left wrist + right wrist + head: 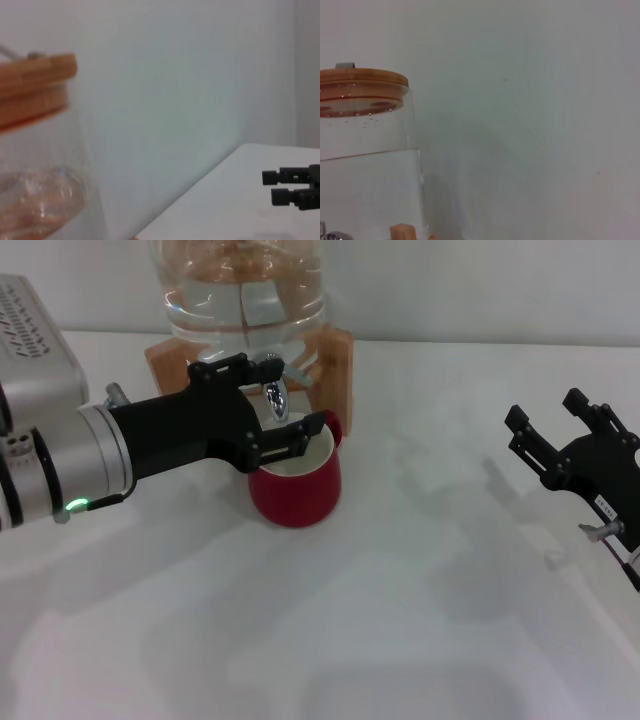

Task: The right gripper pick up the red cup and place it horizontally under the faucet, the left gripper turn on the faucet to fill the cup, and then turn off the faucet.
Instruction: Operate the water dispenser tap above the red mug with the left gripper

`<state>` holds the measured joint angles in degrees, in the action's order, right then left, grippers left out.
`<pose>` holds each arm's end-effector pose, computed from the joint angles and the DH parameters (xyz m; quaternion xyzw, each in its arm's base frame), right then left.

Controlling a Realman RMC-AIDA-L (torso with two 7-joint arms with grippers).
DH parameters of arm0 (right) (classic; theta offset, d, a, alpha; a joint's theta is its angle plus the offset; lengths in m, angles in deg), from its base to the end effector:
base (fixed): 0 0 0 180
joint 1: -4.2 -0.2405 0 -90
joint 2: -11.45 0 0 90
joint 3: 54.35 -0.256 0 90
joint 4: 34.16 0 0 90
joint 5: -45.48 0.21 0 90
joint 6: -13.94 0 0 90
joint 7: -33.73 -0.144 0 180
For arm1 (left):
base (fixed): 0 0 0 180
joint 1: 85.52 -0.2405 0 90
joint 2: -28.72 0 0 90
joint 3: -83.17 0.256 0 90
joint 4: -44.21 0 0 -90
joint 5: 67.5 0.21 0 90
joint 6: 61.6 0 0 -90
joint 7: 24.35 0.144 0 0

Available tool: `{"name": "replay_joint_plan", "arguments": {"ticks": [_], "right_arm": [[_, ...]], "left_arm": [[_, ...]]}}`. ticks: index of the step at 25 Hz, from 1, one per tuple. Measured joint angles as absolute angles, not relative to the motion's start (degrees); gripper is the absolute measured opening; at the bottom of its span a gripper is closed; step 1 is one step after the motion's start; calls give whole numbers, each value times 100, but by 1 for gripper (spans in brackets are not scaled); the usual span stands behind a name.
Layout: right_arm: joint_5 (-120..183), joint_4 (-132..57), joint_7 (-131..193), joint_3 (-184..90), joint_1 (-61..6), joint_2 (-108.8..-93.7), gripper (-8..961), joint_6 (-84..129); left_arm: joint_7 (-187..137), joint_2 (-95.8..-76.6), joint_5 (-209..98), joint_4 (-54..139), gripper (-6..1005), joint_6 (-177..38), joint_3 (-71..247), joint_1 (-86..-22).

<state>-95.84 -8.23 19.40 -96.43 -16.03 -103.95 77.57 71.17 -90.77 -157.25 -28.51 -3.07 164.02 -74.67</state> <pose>0.2780 0.3165 -0.0483 -0.7571 0.2310 0.3777 0.4804 -0.1997 0.3317 0.0047 -0.9281 -0.0983 -0.2193 0.2843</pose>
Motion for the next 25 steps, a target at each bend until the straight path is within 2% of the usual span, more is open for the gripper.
{"name": "replay_joint_plan", "arguments": {"ticks": [25], "right_arm": [[-9585,-824,1940,-9619,-1610,-10395,808,7757]], "left_arm": [[7188,-9055,-15577,-2542,757,-331,16455,-7152]]}}
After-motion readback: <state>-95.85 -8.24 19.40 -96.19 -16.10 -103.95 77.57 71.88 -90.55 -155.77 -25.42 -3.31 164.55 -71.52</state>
